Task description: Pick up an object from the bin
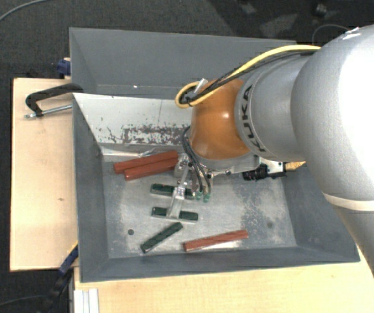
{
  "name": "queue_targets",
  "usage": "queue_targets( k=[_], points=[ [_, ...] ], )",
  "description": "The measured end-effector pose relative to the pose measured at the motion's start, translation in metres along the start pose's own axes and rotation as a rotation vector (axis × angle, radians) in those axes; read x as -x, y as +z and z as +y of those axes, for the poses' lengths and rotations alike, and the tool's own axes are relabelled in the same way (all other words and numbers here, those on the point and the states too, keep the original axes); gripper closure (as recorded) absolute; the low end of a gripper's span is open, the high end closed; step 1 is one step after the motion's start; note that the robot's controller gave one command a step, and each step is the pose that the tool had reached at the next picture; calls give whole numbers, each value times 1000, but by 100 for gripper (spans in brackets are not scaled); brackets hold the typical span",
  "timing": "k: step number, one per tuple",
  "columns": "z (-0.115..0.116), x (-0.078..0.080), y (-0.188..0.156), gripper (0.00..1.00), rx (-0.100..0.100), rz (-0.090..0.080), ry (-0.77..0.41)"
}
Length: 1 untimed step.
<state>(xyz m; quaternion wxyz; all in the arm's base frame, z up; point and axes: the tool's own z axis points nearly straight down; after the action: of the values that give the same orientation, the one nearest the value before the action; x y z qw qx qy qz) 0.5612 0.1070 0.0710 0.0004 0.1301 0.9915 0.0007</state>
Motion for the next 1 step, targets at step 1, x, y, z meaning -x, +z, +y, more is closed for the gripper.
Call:
queue_targets(
  k=[1],
  points=[
    [1, 1, -3, 100, 2, -1, 0]
  ],
)
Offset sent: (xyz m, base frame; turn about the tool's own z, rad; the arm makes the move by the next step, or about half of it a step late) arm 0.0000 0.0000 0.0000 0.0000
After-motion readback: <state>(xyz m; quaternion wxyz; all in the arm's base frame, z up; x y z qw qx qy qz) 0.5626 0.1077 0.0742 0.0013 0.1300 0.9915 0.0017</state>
